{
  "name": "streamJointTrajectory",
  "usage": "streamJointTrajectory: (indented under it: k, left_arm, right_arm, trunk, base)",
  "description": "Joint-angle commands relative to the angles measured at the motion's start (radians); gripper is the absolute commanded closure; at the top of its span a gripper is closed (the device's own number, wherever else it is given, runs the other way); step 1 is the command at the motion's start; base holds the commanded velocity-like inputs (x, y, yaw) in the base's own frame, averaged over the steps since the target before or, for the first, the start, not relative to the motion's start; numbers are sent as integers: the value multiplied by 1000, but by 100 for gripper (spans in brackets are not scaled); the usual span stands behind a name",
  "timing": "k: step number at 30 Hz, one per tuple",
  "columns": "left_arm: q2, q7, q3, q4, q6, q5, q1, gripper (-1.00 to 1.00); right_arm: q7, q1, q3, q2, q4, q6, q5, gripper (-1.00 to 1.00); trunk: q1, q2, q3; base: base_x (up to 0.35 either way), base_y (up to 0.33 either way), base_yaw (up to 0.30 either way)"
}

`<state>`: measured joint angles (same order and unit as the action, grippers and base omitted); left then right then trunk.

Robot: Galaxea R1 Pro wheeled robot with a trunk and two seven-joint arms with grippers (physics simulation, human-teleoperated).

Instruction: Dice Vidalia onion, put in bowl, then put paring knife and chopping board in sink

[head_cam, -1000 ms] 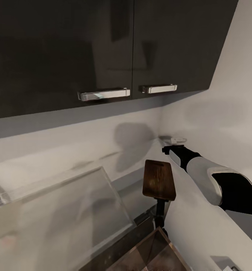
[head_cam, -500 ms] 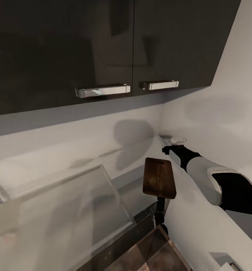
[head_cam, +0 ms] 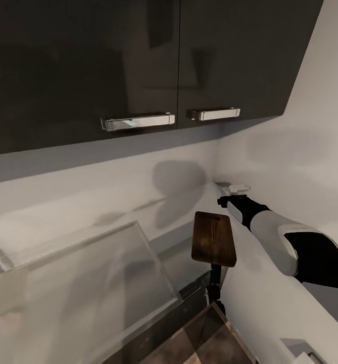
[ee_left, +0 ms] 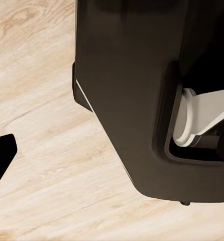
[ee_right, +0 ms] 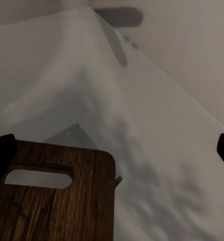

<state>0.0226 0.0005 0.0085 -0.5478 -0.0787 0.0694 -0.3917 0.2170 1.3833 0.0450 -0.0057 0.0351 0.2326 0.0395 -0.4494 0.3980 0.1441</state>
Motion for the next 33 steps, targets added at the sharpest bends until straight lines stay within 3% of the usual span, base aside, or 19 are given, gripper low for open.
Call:
streamJointTrajectory:
  k: [1,7,16,19,23,25,28,31,33]
  left_arm:
    - [0,0,1,-1,-1,7,0,-100]
    - [0,0,1,-1,-1,7,0,-100]
    - [0,-4,-2,-1,2,7,1,-100]
    - [0,-5,-3,-1,2,6,1,-100]
    - [-2,-4,-4,-1,2,3,2,-100]
    - [-2,-4,-4,-1,2,3,2,-100]
    - [-3,-2,-4,-1,2,2,2,-100]
    - [-3,-2,-4,0,3,2,2,-100]
    - [-3,-2,-5,0,3,2,2,-100]
  right_arm:
    - [1,0,4,0,2,8,4,-100]
    - [1,0,4,-1,4,6,6,-100]
    - [-29,2,1,-27,19,22,1,-100]
    - [-44,3,-1,-36,75,118,3,-100]
    - [-50,5,-1,-40,307,382,4,-100]
    - [-51,9,-1,-40,332,416,4,-100]
    - [-120,13,2,-44,340,449,1,-100]
    - [-247,13,5,-54,335,451,5,-100]
    - [-351,13,7,-78,332,451,6,-100]
  trunk:
    - [-1,2,2]
    - [-1,2,2]
    - [-1,2,2]
    - [-1,2,2]
    - [-1,2,2]
    - [-1,2,2]
    - [-1,2,2]
    - [-1,2,2]
    - [-1,2,2]
  base:
    - [0,0,0]
    - [0,0,0]
    - [0,0,0]
    - [0,0,0]
    - [0,0,0]
    - [0,0,0]
    - [0,0,0]
    - [0,0,0]
    - [0,0,0]
